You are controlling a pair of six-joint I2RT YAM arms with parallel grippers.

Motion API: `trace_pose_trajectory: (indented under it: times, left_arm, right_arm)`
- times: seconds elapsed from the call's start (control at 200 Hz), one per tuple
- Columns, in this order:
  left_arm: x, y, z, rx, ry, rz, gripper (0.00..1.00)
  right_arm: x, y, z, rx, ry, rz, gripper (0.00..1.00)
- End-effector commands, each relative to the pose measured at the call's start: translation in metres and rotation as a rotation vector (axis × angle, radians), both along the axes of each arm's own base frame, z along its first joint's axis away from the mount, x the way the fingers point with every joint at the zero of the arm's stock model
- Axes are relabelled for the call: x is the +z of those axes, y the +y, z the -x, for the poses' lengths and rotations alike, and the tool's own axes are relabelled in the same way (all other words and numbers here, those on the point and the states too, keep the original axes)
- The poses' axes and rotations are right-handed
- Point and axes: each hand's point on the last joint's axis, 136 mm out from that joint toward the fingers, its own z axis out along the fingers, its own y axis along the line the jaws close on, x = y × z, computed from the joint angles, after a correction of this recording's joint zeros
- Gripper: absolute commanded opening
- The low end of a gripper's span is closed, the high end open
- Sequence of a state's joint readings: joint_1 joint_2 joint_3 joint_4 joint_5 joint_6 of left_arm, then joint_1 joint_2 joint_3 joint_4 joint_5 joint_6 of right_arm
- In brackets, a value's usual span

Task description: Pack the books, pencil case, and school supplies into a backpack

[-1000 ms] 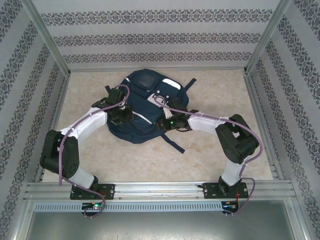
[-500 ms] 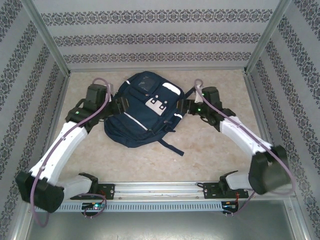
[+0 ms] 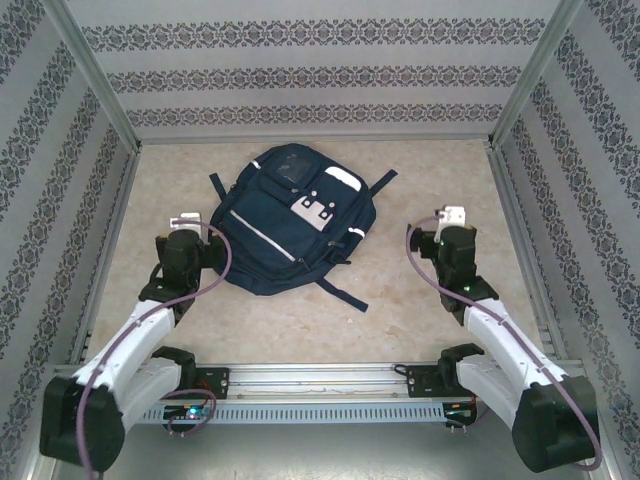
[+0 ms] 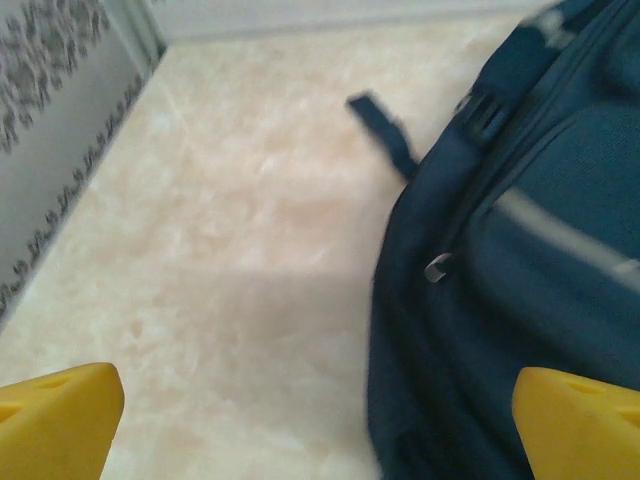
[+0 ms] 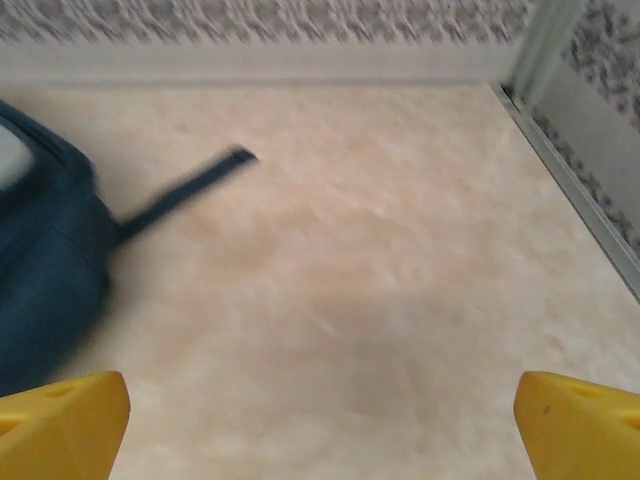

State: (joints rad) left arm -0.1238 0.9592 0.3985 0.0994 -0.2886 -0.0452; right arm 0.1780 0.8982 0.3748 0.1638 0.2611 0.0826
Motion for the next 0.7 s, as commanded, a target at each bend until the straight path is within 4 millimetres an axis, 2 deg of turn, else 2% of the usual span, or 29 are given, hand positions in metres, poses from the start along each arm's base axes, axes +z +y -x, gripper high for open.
trace_pose_trajectory:
  times: [0.0, 0.075, 0.115, 0.18, 0.275, 0.365, 0.44, 0.54, 0.59, 0.695]
  left_arm:
    - [0.020, 0.010, -0.031, -0.047, -0.210, 0.026, 0.99]
    - [0.005, 0.010, -0.043, -0.083, -0.184, 0.012, 0.99]
    - [0.002, 0.009, -0.049, -0.108, -0.194, 0.008, 0.99]
    - [-0.002, 0.012, -0.057, -0.096, -0.224, 0.006, 0.99]
    - [-0.016, 0.016, -0.067, -0.083, -0.149, 0.029, 0.99]
    - [-0.022, 0.015, -0.074, -0.102, -0.111, 0.051, 0.99]
    - [-0.021, 0.014, -0.074, -0.114, -0.115, 0.057, 0.99]
    - [-0.020, 0.001, -0.072, -0.194, -0.117, 0.066, 0.99]
    - [-0.018, -0.009, -0.070, -0.246, -0.129, 0.088, 0.99]
    - [-0.004, -0.031, -0.068, -0.351, -0.278, 0.180, 0.99]
  right_arm:
    - [-0.007, -0.007, 0.002, 0.016, -0.072, 0.034, 0.98]
    - [-0.023, -0.014, 0.004, -0.004, -0.077, -0.025, 0.98]
    - [-0.025, -0.016, 0.001, -0.001, -0.082, -0.043, 0.98]
    - [-0.020, -0.009, -0.009, 0.074, -0.101, -0.014, 0.98]
    - [-0.015, -0.009, -0.023, 0.094, -0.162, 0.001, 0.98]
    - [-0.006, -0.013, -0.037, 0.085, -0.253, -0.011, 0.98]
    - [-0.013, -0.020, -0.049, 0.048, -0.246, -0.077, 0.98]
    - [-0.034, -0.021, -0.056, 0.054, -0.226, -0.082, 0.98]
    - [-0.032, -0.022, -0.065, 0.045, -0.269, -0.097, 0.98]
    - [-0.042, -0.023, -0.071, 0.036, -0.146, -0.094, 0.98]
